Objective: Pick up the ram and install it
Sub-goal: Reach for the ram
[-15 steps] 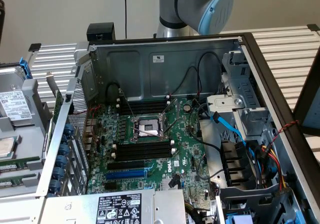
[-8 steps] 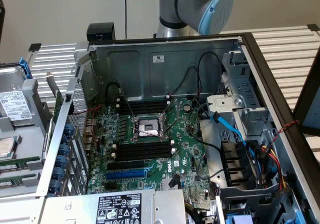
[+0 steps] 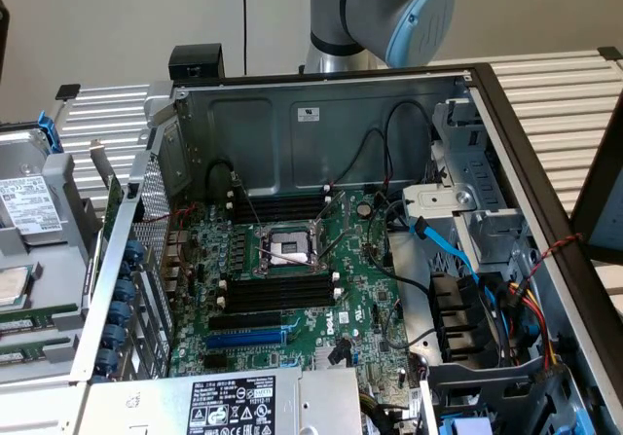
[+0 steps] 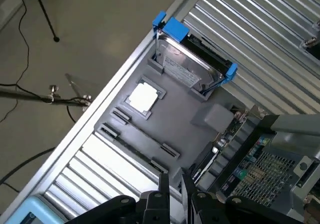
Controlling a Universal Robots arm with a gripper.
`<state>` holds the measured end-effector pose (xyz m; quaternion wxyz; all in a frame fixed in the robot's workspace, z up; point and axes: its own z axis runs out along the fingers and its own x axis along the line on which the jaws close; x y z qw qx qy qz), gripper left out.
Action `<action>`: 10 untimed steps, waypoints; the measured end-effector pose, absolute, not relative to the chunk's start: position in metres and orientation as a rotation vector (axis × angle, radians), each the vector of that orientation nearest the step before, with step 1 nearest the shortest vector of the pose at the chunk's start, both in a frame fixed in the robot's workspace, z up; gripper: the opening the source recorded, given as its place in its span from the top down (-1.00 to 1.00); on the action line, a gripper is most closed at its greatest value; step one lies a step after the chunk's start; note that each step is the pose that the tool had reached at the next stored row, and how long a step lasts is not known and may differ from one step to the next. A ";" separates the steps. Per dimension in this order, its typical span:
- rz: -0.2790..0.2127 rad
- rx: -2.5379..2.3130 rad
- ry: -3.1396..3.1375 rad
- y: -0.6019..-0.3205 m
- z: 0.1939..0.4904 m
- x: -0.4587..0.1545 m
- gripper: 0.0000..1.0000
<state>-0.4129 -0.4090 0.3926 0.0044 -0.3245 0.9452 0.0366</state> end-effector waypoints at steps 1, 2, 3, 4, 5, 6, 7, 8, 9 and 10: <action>0.112 -1.037 2.950 -0.409 0.392 -0.413 0.51; 0.109 -1.055 2.938 -0.409 0.392 -0.413 0.51; 0.106 -1.073 2.927 -0.409 0.392 -0.413 0.51; 0.104 -1.092 2.916 -0.410 0.392 -0.413 0.51; 0.102 -1.110 2.905 -0.410 0.392 -0.413 0.51; 0.100 -1.152 2.885 -0.410 0.391 -0.413 0.51; 0.100 -1.176 2.875 -0.410 0.391 -0.413 0.51; 0.100 -1.200 2.866 -0.410 0.390 -0.413 0.51; 0.101 -1.228 2.854 -0.410 0.390 -0.413 0.51; 0.101 -1.255 2.843 -0.410 0.390 -0.413 0.51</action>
